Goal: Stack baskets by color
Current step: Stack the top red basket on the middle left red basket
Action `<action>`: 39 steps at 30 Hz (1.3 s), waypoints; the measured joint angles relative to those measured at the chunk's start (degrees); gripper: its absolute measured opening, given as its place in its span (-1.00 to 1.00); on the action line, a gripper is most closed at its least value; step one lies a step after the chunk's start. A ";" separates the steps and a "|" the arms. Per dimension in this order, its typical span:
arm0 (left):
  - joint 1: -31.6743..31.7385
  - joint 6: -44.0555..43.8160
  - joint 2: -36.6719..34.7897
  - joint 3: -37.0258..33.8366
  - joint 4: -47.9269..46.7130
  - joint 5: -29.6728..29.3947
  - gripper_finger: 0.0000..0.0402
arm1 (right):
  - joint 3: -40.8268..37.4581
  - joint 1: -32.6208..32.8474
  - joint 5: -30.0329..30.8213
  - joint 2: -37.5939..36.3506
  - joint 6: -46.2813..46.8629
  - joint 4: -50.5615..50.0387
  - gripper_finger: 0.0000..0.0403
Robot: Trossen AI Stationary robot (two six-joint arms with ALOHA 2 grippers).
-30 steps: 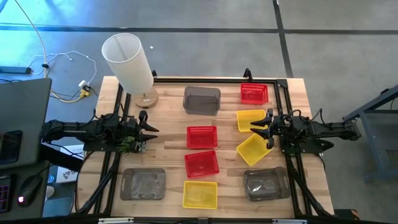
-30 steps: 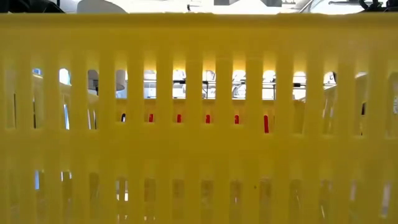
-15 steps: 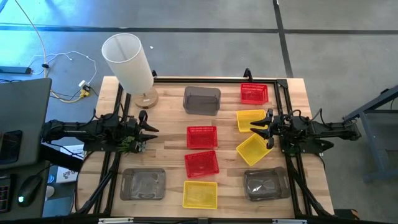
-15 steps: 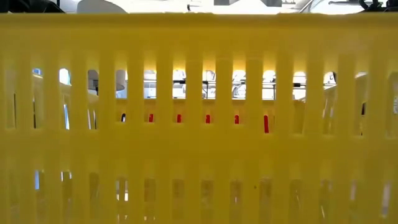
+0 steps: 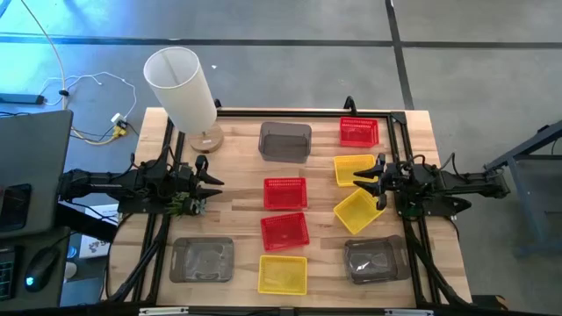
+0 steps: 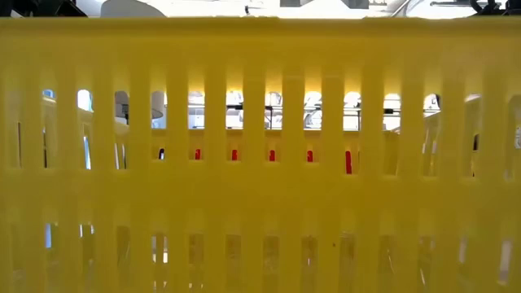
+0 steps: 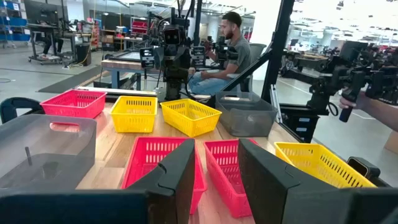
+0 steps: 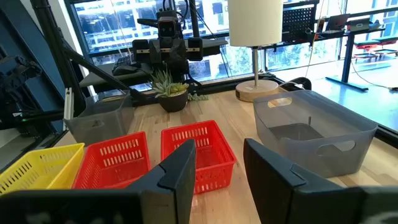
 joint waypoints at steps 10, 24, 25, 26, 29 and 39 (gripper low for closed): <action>0.00 -3.69 0.02 0.00 -0.09 -0.15 -0.45 | -0.02 0.00 -0.03 0.00 3.88 1.98 -0.38; 0.00 -2.97 0.02 0.00 -0.47 0.24 -0.45 | -0.02 0.00 8.78 0.00 1.79 15.41 -0.33; -0.01 -2.99 0.01 0.00 -0.52 0.26 -0.45 | -0.02 0.00 10.17 0.00 1.24 15.76 -0.31; 0.00 -3.00 0.00 0.00 -0.70 0.26 -0.45 | -0.02 0.00 11.69 0.00 0.93 15.89 -0.29; 0.00 -3.08 0.01 0.00 -1.07 0.26 -0.45 | -0.02 0.00 17.01 0.00 1.27 15.89 -0.20; -0.02 -5.14 0.01 0.00 -3.04 0.28 -0.45 | -0.02 0.00 26.64 0.00 -5.36 15.97 -0.05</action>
